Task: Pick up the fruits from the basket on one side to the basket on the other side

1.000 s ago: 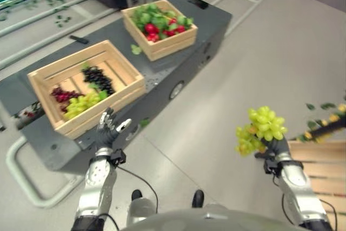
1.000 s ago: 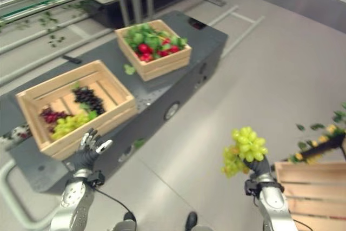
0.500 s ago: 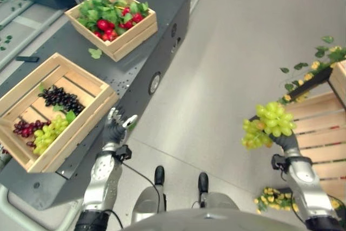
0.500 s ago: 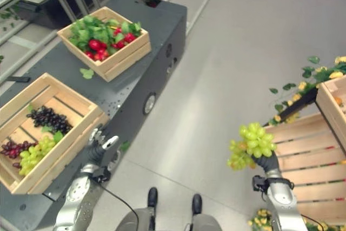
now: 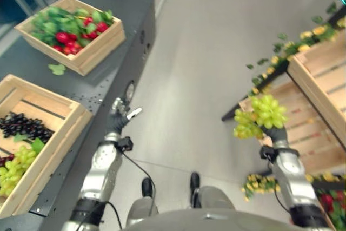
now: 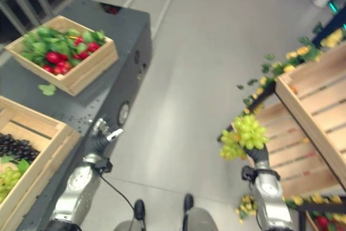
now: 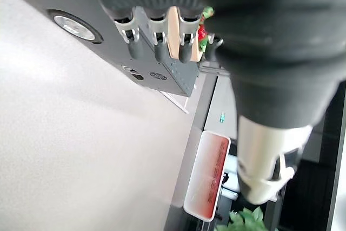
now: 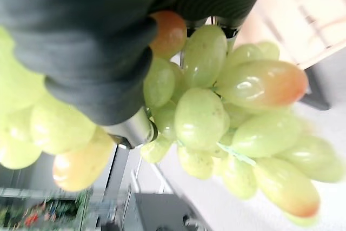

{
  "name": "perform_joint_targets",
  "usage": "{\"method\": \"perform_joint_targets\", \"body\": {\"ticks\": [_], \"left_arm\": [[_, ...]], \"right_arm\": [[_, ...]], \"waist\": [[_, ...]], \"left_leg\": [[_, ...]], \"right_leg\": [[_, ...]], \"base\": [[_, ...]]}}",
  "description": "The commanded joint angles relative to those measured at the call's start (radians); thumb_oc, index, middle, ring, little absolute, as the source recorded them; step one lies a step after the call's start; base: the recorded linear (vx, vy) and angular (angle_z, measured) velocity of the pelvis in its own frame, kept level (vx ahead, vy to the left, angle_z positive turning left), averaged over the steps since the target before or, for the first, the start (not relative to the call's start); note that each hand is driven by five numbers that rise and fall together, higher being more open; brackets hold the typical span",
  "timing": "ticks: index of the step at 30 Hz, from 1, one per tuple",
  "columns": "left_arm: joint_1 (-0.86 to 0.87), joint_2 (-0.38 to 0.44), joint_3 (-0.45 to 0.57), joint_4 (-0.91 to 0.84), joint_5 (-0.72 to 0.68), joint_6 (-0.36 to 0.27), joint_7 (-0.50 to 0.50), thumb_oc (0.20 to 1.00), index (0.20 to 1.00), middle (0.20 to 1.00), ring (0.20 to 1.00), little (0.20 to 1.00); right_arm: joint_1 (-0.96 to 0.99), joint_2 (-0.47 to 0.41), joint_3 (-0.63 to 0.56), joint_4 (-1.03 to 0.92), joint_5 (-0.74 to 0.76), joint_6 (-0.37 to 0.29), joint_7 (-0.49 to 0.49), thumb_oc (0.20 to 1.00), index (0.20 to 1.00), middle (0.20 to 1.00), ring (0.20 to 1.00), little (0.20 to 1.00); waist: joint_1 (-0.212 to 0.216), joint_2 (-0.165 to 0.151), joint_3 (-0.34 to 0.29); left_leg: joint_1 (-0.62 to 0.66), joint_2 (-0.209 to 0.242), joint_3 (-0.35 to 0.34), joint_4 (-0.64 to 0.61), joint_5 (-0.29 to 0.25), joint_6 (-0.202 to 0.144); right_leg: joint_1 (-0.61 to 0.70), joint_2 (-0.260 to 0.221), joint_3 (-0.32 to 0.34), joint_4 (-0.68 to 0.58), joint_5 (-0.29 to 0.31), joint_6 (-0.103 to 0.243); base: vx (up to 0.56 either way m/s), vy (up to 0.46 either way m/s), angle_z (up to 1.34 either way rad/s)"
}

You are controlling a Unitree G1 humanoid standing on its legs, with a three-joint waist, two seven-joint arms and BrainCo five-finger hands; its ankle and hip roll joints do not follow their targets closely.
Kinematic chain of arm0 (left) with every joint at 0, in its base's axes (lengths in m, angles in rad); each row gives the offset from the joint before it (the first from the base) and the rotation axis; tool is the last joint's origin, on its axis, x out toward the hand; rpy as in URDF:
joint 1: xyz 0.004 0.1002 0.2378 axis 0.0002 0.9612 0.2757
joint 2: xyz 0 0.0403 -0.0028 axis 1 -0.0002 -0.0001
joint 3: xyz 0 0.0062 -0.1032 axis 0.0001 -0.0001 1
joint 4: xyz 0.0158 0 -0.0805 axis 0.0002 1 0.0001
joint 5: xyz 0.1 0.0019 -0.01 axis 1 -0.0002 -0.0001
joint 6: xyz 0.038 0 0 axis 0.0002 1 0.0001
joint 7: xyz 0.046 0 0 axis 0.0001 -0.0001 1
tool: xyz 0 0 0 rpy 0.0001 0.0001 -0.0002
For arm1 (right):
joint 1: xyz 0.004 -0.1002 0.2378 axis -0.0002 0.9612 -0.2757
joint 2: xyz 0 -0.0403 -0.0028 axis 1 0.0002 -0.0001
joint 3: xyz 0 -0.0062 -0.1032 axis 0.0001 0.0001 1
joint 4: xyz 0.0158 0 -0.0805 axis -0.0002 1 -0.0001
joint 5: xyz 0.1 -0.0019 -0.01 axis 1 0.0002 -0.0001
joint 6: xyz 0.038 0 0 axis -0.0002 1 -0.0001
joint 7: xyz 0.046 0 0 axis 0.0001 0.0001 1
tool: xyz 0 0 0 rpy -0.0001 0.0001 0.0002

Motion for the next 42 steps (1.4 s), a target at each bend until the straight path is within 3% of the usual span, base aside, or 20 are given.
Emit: {"method": "perform_joint_targets", "body": {"ticks": [1, 2, 4, 6, 9, 12, 13, 14, 15, 16, 18, 19, 20, 22, 23, 24, 27, 29, 36, 42], "left_arm": [[-0.022, -0.007, -0.007, -0.044, 0.019, -0.042, -0.002, 1.000, 1.000, 1.000, 1.000, 1.000], [-0.027, -0.005, -0.011, -0.038, 0.023, -0.044, 0.000, 1.000, 1.000, 1.000, 1.000, 1.000], [-0.023, -0.008, -0.017, -0.035, 0.024, -0.044, -0.001, 1.000, 1.000, 1.000, 1.000, 1.000], [-0.016, -0.011, -0.019, -0.029, 0.029, -0.043, -0.001, 1.000, 1.000, 1.000, 1.000, 1.000], [-0.005, -0.032, -0.013, -0.017, 0.031, -0.043, -0.008, 1.000, 1.000, 1.000, 1.000, 1.000], [0.009, -0.056, -0.003, -0.012, 0.012, -0.048, -0.008, 1.000, 1.000, 1.000, 1.000, 1.000], [0.009, -0.056, -0.003, -0.012, 0.012, -0.048, -0.008, 1.000, 1.000, 1.000, 1.000, 1.000], [0.010, -0.067, -0.004, -0.009, -0.001, -0.052, -0.006, 1.000, 1.000, 1.000, 1.000, 1.000], [0.004, -0.078, -0.008, 0.006, -0.012, -0.056, -0.008, 1.000, 1.000, 1.000, 1.000, 1.000], [0.003, -0.078, -0.008, 0.006, -0.012, -0.056, -0.008, 1.000, 1.000, 1.000, 1.000, 1.000], [0.011, -0.084, -0.002, 0.003, -0.028, -0.053, -0.010, 1.000, 1.000, 1.000, 1.000, 1.000], [0.015, -0.087, -0.002, 0.006, -0.033, -0.048, -0.016, 1.000, 1.000, 1.000, 1.000, 1.000], [0.017, -0.091, -0.005, 0.009, -0.034, -0.045, -0.015, 1.000, 1.000, 1.000, 1.000, 1.000], [0.013, -0.100, -0.014, 0.028, -0.038, -0.042, -0.016, 1.000, 1.000, 1.000, 1.000, 1.000], [0.013, -0.100, -0.014, 0.028, -0.038, -0.042, -0.016, 1.000, 1.000, 1.000, 1.000, 1.000], [0.016, -0.108, -0.023, 0.052, -0.038, -0.036, -0.018, 1.000, 1.000, 1.000, 1.000, 1.000], [0.008, -0.111, -0.040, 0.083, -0.033, -0.037, -0.002, 1.000, 1.000, 1.000, 1.000, 1.000], [-0.002, -0.106, -0.048, 0.095, -0.028, -0.037, 0.008, 1.000, 1.000, 1.000, 1.000, 1.000], [-0.005, -0.112, -0.064, 0.093, -0.031, -0.043, 0.034, 1.000, 1.000, 1.000, 1.000, 1.000], [-0.026, -0.101, -0.082, 0.081, -0.037, -0.052, 0.066, 1.000, 1.000, 1.000, 1.000, 1.000]], "right_arm": [[0.014, -0.034, -0.030, -0.065, 0.016, -0.054, -0.027, 0.200, 0.200, 0.200, 0.200, 0.200], [0.031, -0.032, -0.043, -0.072, 0.003, -0.048, -0.031, 0.200, 0.200, 0.200, 0.200, 0.200], [0.041, -0.030, -0.047, -0.077, -0.003, -0.045, -0.032, 0.200, 0.200, 0.200, 0.200, 0.200], [0.050, -0.032, -0.056, -0.074, -0.012, -0.040, -0.038, 0.200, 0.200, 0.200, 0.200, 0.200], [0.070, -0.033, -0.071, -0.079, -0.014, -0.039, -0.039, 0.200, 0.200, 0.200, 0.200, 0.200], [0.064, -0.055, -0.074, -0.085, -0.022, -0.043, -0.040, 0.200, 0.200, 0.200, 0.200, 0.200], [0.064, -0.055, -0.074, -0.085, -0.022, -0.043, -0.040, 0.200, 0.200, 0.200, 0.200, 0.200], [0.057, -0.072, -0.068, -0.091, -0.020, -0.046, -0.036, 0.200, 0.200, 0.200, 0.200, 0.200], [0.044, -0.090, -0.057, -0.083, -0.015, -0.051, -0.033, 0.200, 0.200, 0.200, 0.200, 0.200], [0.043, -0.089, -0.057, -0.083, -0.014, -0.051, -0.033, 0.200, 0.200, 0.200, 0.200, 0.200], [0.029, -0.103, -0.044, -0.061, -0.014, -0.050, -0.034, 0.200, 0.200, 0.200, 0.200, 0.200], [0.024, -0.107, -0.043, -0.051, -0.006, -0.051, -0.033, 0.200, 0.200, 0.200, 0.200, 0.200], [0.026, -0.112, -0.043, -0.050, -0.011, -0.049, -0.035, 0.200, 0.200, 0.200, 0.200, 0.200], [0.004, -0.116, -0.037, -0.034, -0.017, -0.045, -0.046, 0.200, 0.200, 0.200, 0.200, 0.200], [0.004, -0.116, -0.037, -0.033, -0.017, -0.045, -0.046, 0.200, 0.200, 0.200, 0.200, 0.200], [-0.019, -0.115, -0.024, -0.009, -0.025, -0.039, -0.056, 0.200, 0.200, 0.200, 0.200, 0.200], [-0.037, -0.116, -0.003, 0.045, -0.029, -0.041, -0.076, 0.200, 0.200, 0.200, 0.200, 0.200], [-0.040, -0.119, -0.007, 0.044, -0.035, -0.043, -0.087, 0.200, 0.200, 0.200, 0.200, 0.200], [-0.090, -0.114, 0.009, 0.148, -0.007, -0.035, -0.131, 0.200, 0.200, 0.200, 0.200, 0.200], [-0.189, -0.129, 0.028, 0.231, 0.029, -0.038, -0.190, 0.200, 0.200, 0.200, 0.200, 0.200]], "waist": [[-0.013, 0.026, -0.050], [-0.034, 0.026, -0.053], [-0.044, 0.023, -0.059], [-0.056, 0.016, -0.076], [-0.065, 0.025, -0.105], [-0.076, 0.059, -0.115], [-0.076, 0.059, -0.116], [-0.087, 0.075, -0.107], [-0.084, 0.085, -0.092], [-0.085, 0.083, -0.093], [-0.074, 0.075, -0.080], [-0.066, 0.068, -0.066], [-0.052, 0.065, -0.050], [-0.028, 0.062, -0.035], [-0.029, 0.061, -0.035], [-0.013, 0.063, -0.033], [0.016, 0.086, -0.018], [0.012, 0.097, -0.008], [0.012, 0.124, -0.032], [0.019, 0.133, -0.015]], "left_leg": [[-0.001, -0.050, -0.103, 0.000, -0.092, 0.009], [0.023, -0.051, -0.113, -0.001, -0.107, -0.003], [0.037, -0.049, -0.114, -0.001, -0.116, -0.007], [0.062, -0.045, -0.108, -0.001, -0.130, -0.020], [0.084, -0.019, -0.081, 0.006, -0.140, -0.040], [0.084, 0.016, -0.069, 0.052, -0.149, -0.050], [0.082, 0.016, -0.069, 0.052, -0.149, -0.050], [0.070, 0.016, -0.076, 0.104, -0.162, -0.047], [0.041, 0.015, -0.134, 0.206, -0.185, -0.052], [0.036, 0.013, -0.135, 0.207, -0.180, -0.053], [-0.003, 0.012, -0.218, 0.338, -0.128, -0.057], [-0.046, 0.023, -0.222, 0.403, -0.078, -0.058], [-0.072, 0.002, -0.244, 0.420, -0.061, -0.057], [-0.124, -0.094, -0.270, 0.418, -0.112, -0.031], [-0.124, -0.095, -0.270, 0.418, -0.112, -0.031], [-0.170, -0.130, -0.262, 0.352, -0.126, -0.020], [-0.236, -0.123, -0.260, 0.177, 0.006, -0.036], [-0.239, -0.109, -0.193, 0.135, 0.043, -0.043], [-0.129, -0.120, -0.183, 0.031, 0.056, -0.019], [-0.155, -0.117, -0.182, 0.009, 0.070, -0.026]], "right_leg": [[-0.024, -0.044, 0.004, -0.059, 0.057, 0.048], [-0.044, -0.078, 0.022, -0.103, 0.107, 0.068], [-0.043, -0.088, 0.032, -0.113, 0.128, 0.079], [-0.034, -0.085, 0.033, -0.112, 0.153, 0.085], [0.018, -0.052, 0.017, -0.165, 0.140, 0.080], [0.031, 0.007, 0.028, -0.151, 0.101, 0.053], [0.029, 0.007, 0.028, -0.151, 0.102, 0.053], [0.024, 0.037, 0.046, -0.138, 0.078, 0.031], [0.033, 0.080, 0.070, -0.132, 0.052, 0.001], [0.029, 0.078, 0.070, -0.133, 0.056, -0.001], [0.060, 0.116, 0.104, -0.150, 0.044, -0.033], [0.084, 0.118, 0.104, -0.165, 0.045, -0.042], [0.099, 0.120, 0.108, -0.171, 0.040, -0.051], [0.133, 0.124, 0.131, -0.186, 0.023, -0.059], [0.132, 0.123, 0.131, -0.186, 0.023, -0.059], [0.164, 0.131, 0.153, -0.189, 0.010, -0.057], [0.206, 0.169, 0.174, -0.196, -0.006, -0.064], [0.227, 0.180, 0.152, -0.185, -0.023, -0.071], [0.238, 0.167, 0.115, -0.156, -0.077, -0.079], [0.184, 0.149, 0.091, -0.155, -0.073, -0.068]], "base": [[0.24, -0.199, -0.73], [0.24, -0.199, -0.49], [0.16, -0.150, -0.14], [0.18, -0.189, 0.41], [0.18, -0.227, -0.10], [0.07, -0.184, -0.28], [0.04, -0.228, -0.27], [0.09, -0.295, -0.28], [0.08, -0.299, -0.33], [0.11, -0.248, -0.35], [0.10, -0.237, -0.63], [0.06, -0.279, -0.82], [0.03, -0.198, -0.53], [0.07, -0.112, -0.24], [0.19, -0.106, -0.31], [0.20, -0.067, -0.27], [0.26, -0.052, -0.08], [0.16, -0.031, -0.41], [0.10, 0.055, 0.06], [0.02, 0.038, 0.12]]}}
